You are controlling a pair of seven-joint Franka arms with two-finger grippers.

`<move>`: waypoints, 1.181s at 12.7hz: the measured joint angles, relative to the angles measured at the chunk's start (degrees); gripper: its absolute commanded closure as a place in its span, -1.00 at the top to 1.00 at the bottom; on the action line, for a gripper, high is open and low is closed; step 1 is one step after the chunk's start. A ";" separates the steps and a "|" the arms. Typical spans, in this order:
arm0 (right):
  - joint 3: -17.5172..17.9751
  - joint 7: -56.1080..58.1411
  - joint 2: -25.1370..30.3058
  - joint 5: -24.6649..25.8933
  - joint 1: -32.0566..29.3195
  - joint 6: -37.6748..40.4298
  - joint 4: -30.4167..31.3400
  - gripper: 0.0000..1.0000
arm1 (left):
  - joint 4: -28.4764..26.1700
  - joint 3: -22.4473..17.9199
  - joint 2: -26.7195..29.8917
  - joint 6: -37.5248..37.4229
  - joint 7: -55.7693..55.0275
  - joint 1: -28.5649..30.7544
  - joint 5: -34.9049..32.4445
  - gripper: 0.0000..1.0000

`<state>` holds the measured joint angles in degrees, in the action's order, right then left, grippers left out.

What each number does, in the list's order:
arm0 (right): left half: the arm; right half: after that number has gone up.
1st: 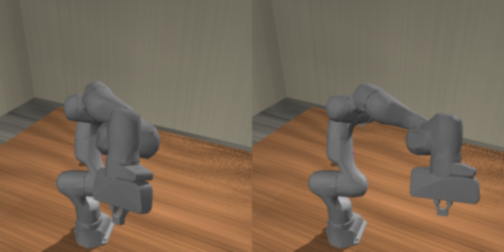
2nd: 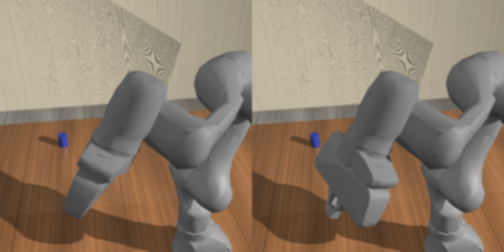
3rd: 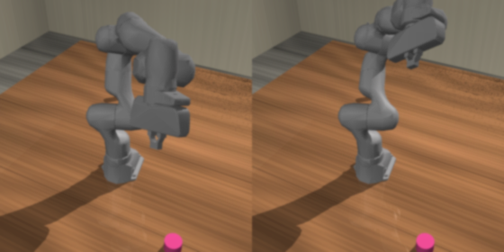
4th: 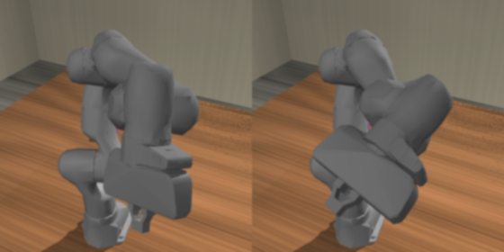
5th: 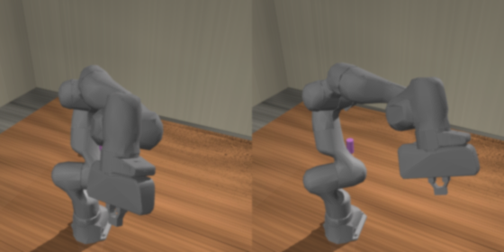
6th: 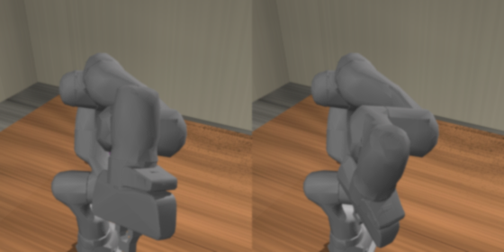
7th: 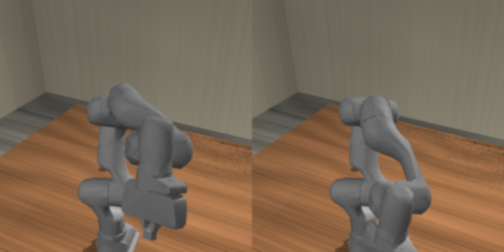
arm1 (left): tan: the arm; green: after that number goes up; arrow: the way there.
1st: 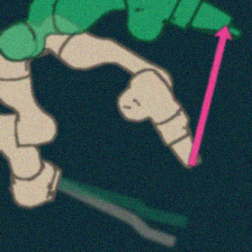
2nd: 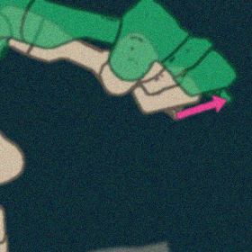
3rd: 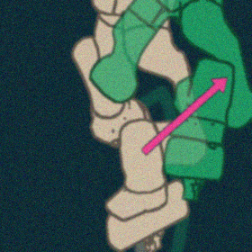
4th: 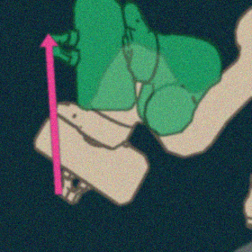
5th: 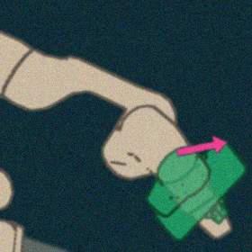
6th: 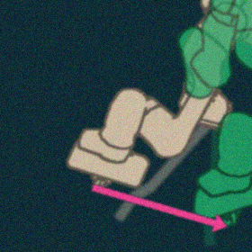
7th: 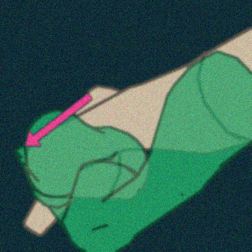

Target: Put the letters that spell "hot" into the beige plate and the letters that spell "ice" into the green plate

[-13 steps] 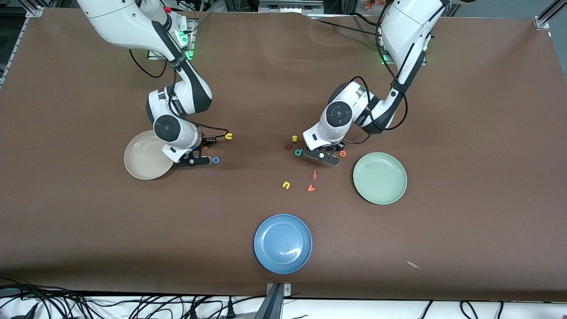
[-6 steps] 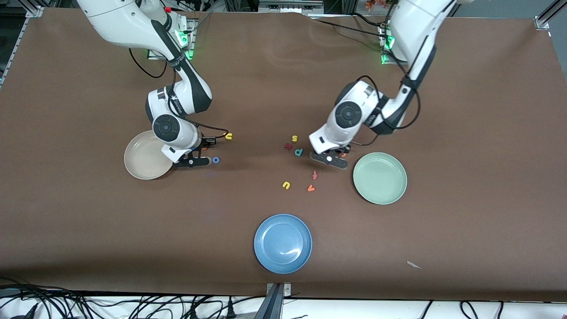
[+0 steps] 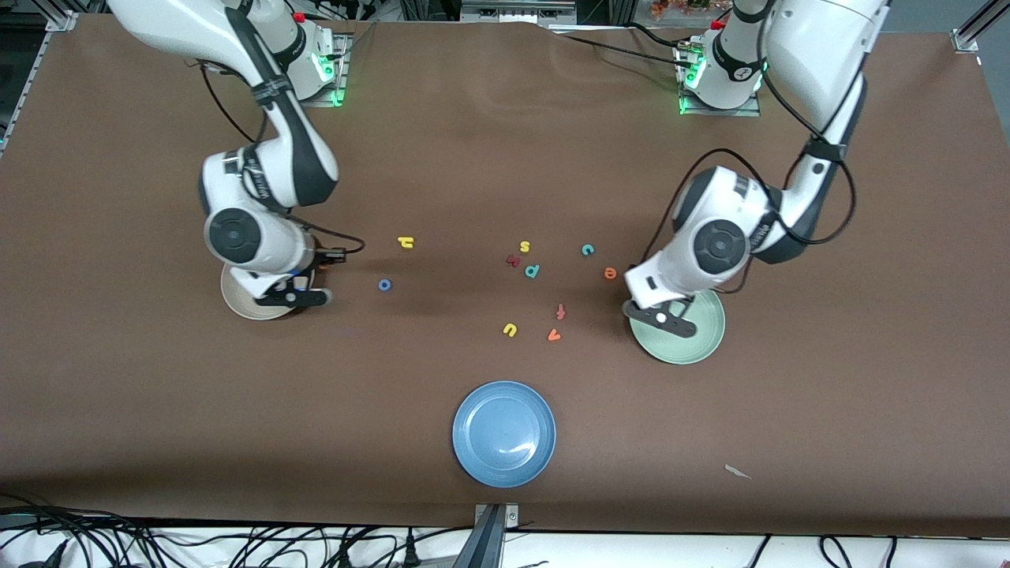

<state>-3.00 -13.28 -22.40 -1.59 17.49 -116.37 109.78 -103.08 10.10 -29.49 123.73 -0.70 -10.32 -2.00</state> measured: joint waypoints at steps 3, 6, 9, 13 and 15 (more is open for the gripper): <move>-4.83 6.46 -2.02 0.69 -1.32 -0.01 0.10 -1.00 | -0.04 -0.08 -1.93 1.84 0.79 0.73 -0.28 1.00; -5.75 11.34 -4.93 3.23 -4.59 -1.68 0.08 -1.00 | -0.02 0.73 -2.47 2.21 -2.42 0.66 0.06 1.00; -5.79 14.45 -6.47 5.35 -6.01 -1.92 0.07 -1.00 | 0.10 5.22 -2.33 2.21 -20.98 -0.08 0.26 1.00; -5.81 16.34 -7.84 6.61 -7.22 -2.15 0.03 0.52 | -0.26 6.27 -2.47 2.19 -41.54 -4.17 0.26 0.87; -5.70 16.29 -7.79 6.47 -7.24 -2.24 -0.58 0.63 | -1.24 6.11 -2.88 2.18 -45.84 -3.97 0.26 0.44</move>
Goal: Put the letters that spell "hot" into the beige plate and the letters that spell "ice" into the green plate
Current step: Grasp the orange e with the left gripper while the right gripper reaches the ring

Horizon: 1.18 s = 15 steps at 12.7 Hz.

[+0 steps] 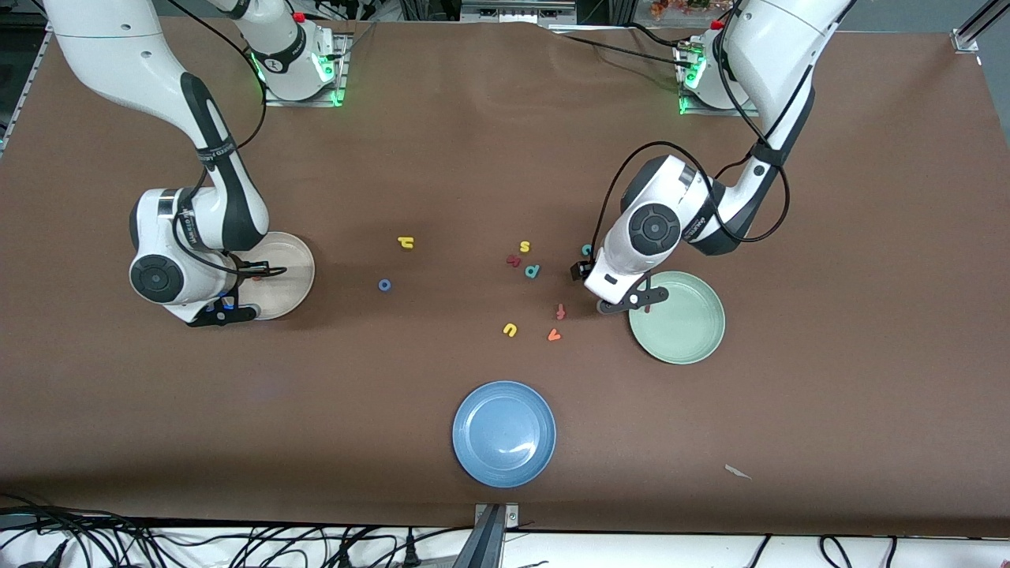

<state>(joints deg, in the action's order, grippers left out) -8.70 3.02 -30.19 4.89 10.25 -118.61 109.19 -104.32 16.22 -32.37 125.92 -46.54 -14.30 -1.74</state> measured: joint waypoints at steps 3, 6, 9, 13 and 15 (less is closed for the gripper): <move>1.48 -2.80 1.79 -2.76 0.18 0.62 -2.30 0.64 | -1.67 -0.19 -0.54 0.07 -1.55 0.41 0.00 0.19; 7.18 -12.88 4.48 -3.64 0.44 1.12 -4.21 0.64 | -4.36 -0.20 -0.54 4.47 -1.74 0.55 0.00 0.19; 12.65 -26.13 4.21 -3.86 1.77 0.74 -5.71 0.64 | -7.04 -0.24 -0.54 7.99 -1.69 0.65 -0.19 0.10; 13.85 -38.41 0.22 -5.18 5.96 -5.25 -5.73 0.64 | -7.18 -0.37 -0.54 8.15 -1.63 0.97 -0.58 -0.06; 13.91 -42.91 -1.87 -5.21 8.14 -8.57 -5.72 0.64 | -7.73 -0.43 -0.55 9.18 -1.61 1.03 -0.58 -0.05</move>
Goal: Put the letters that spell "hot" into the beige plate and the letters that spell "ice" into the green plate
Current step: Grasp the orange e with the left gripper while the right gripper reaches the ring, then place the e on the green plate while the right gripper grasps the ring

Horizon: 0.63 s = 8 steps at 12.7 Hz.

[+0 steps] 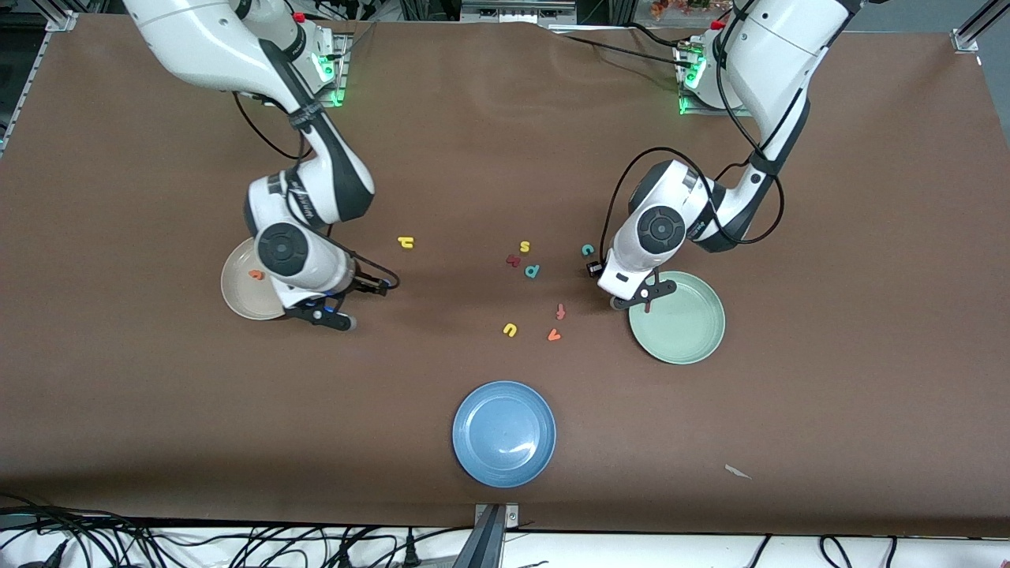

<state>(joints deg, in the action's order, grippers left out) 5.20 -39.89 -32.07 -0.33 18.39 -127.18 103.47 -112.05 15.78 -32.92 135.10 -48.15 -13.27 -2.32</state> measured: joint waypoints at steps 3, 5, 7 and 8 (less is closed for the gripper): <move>0.00 -2.90 -2.44 0.00 1.83 -3.66 0.17 0.64 | -1.77 0.00 -0.03 3.08 0.01 0.00 0.00 -0.57; -0.19 -2.89 -3.34 0.03 1.81 -5.29 0.86 0.63 | -1.77 0.05 0.03 3.55 0.05 0.00 0.00 -0.97; -0.21 -2.84 -3.64 0.21 1.93 -5.96 1.63 0.63 | -1.64 0.07 0.13 3.62 0.55 0.00 -0.56 -0.98; -0.20 -2.84 -3.64 0.21 2.10 -6.03 2.06 0.62 | -1.32 0.07 0.22 3.57 0.82 0.00 -0.93 -0.97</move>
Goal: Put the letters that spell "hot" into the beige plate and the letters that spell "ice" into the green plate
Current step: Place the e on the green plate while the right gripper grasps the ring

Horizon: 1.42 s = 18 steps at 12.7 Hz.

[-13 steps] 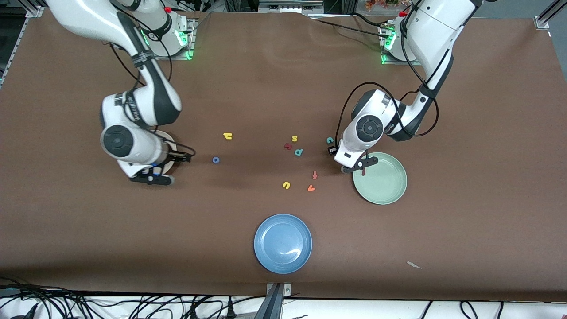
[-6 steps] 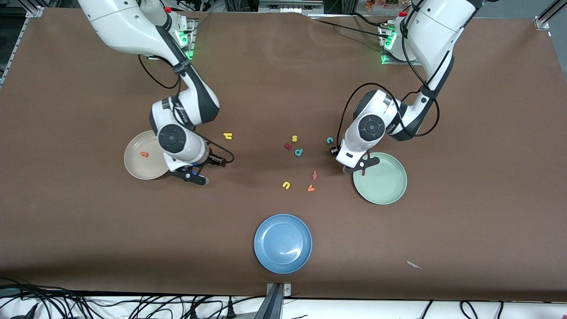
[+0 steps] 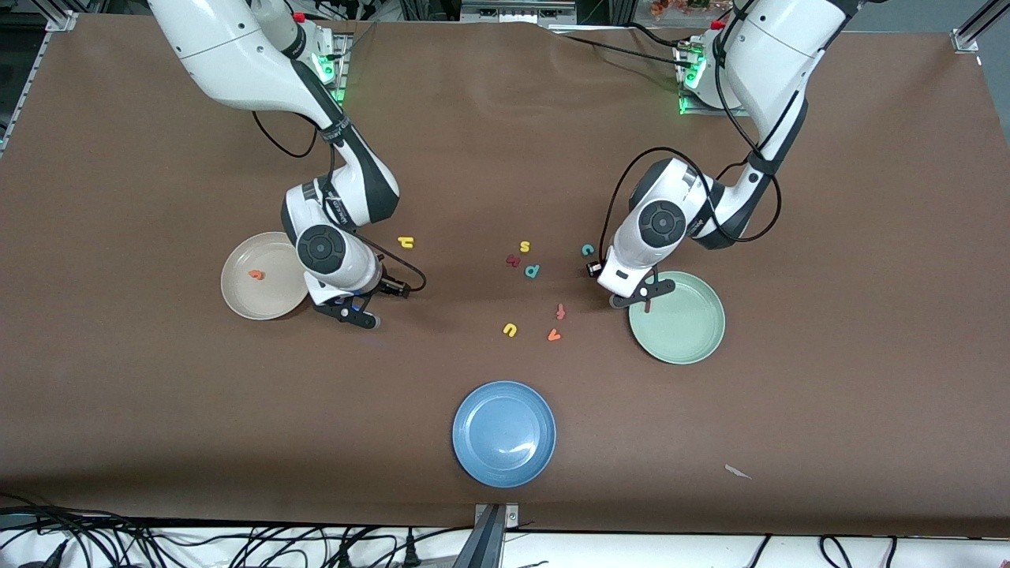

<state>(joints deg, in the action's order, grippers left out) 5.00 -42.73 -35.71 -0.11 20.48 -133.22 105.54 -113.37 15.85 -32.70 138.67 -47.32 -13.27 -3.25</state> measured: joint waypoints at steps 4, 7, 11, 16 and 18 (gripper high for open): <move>0.04 0.08 0.09 0.01 0.22 -0.32 1.11 0.28 | 5.19 -0.02 2.74 -10.55 0.49 0.05 -0.05 -0.92; 0.11 0.63 0.29 0.01 0.26 -0.45 1.13 0.09 | 9.58 -0.35 3.74 -15.49 5.87 1.58 -0.14 -0.92; 0.08 1.50 0.34 0.01 0.26 -0.64 1.14 0.09 | 10.75 -2.19 1.74 -15.63 21.36 6.99 -0.15 -0.67; 0.06 3.24 1.54 0.01 0.27 -5.48 4.37 0.09 | 11.55 -1.66 -2.43 -15.35 30.84 10.01 -0.15 1.00; 0.04 3.42 1.81 0.01 0.27 -5.99 4.80 -0.18 | 11.88 -0.15 -2.38 -15.47 30.48 8.67 -0.15 1.00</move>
<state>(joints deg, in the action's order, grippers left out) 5.04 -39.31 -33.89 -0.10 20.75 -139.21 110.33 -101.49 15.70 -35.09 123.20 -16.84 -4.60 -3.40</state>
